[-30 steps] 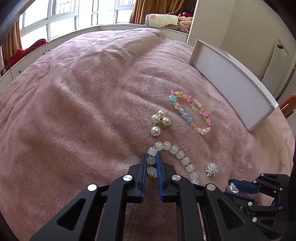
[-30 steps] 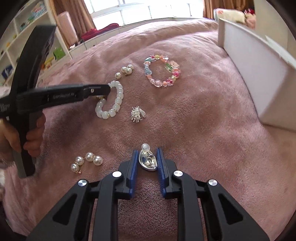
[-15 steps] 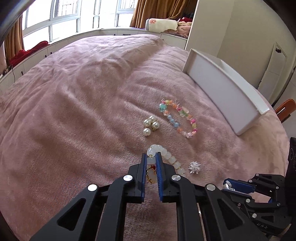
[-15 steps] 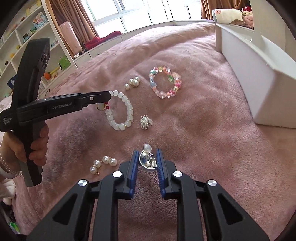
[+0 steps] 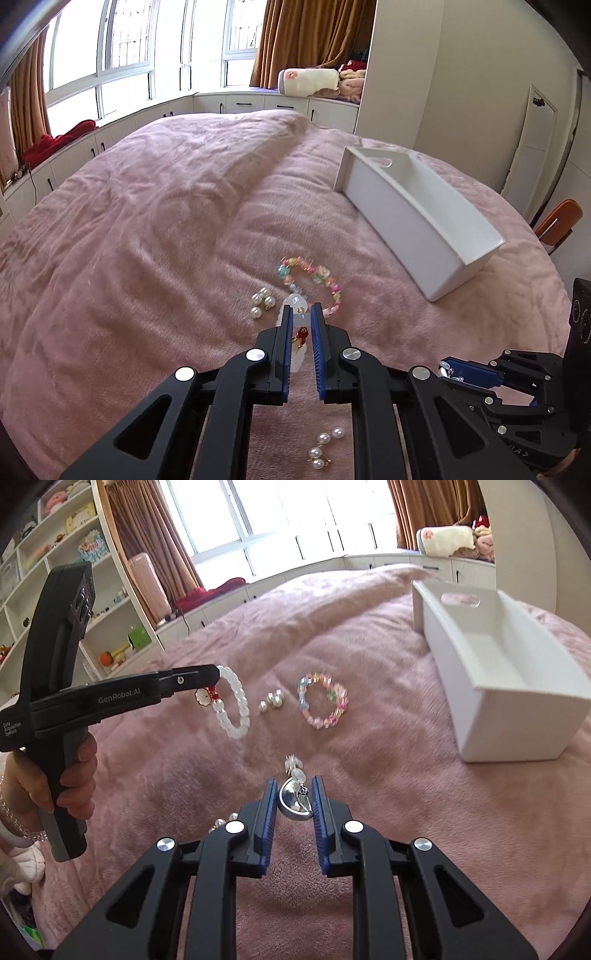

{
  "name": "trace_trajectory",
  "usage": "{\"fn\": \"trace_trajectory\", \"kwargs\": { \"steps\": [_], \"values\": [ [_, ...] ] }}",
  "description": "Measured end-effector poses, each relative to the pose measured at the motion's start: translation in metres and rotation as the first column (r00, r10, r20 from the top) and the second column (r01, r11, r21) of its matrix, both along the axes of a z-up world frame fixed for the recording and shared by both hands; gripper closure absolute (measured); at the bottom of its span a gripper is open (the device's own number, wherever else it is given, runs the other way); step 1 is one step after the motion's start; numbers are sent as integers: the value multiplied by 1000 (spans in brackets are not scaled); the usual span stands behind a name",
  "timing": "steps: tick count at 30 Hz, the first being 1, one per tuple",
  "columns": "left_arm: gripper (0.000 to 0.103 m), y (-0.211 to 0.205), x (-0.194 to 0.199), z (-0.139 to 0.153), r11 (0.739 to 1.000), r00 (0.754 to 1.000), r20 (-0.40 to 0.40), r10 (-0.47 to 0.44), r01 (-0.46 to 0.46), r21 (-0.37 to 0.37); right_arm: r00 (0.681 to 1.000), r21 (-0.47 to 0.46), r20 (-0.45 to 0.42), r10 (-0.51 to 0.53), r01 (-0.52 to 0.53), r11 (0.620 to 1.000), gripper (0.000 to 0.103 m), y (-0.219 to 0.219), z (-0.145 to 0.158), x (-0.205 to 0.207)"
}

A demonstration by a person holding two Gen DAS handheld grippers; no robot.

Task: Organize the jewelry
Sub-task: 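Lift both items over the white tray and open both tools to release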

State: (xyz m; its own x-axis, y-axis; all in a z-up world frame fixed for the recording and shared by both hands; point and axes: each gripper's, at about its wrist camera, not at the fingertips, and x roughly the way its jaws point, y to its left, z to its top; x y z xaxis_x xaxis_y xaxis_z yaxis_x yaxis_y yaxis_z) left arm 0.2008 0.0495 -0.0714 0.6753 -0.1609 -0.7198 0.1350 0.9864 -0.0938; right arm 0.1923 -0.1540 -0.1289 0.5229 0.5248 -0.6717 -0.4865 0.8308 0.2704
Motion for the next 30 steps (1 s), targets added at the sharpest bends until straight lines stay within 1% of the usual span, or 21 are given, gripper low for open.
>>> {"fn": "trace_trajectory", "kwargs": {
  "steps": [9, 13, 17, 22, 24, 27, 30],
  "values": [
    [88, -40, 4, 38, 999, 997, 67, -49, 47, 26, 994, 43, 92, -54, 50, 998, 84, -32, 38, -2],
    [88, -67, 17, 50, 995, 991, 94, -96, 92, 42, 985, 43, 146, -89, 84, 996, 84, -49, 53, 4],
    [88, -89, 33, 57, 990, 985, 102, -138, 134, 41, 972, 56, 193, -133, 124, 991, 84, -69, 68, 14],
    [88, -110, 51, 58, 986, 980, 102, -168, 167, 24, 955, 58, 241, -173, 164, 985, 84, -90, 78, 36],
    [88, -118, 62, 57, 984, 980, 98, -176, 176, 12, 952, 65, 245, -184, 173, 983, 84, -97, 79, 45],
    [88, -128, 78, 58, 981, 975, 110, -193, 192, 14, 947, 64, 252, -201, 191, 979, 84, -106, 78, 60],
    [88, -138, 94, 61, 977, 970, 122, -212, 214, -4, 943, 61, 253, -218, 210, 976, 84, -114, 76, 78]
  ]
}}
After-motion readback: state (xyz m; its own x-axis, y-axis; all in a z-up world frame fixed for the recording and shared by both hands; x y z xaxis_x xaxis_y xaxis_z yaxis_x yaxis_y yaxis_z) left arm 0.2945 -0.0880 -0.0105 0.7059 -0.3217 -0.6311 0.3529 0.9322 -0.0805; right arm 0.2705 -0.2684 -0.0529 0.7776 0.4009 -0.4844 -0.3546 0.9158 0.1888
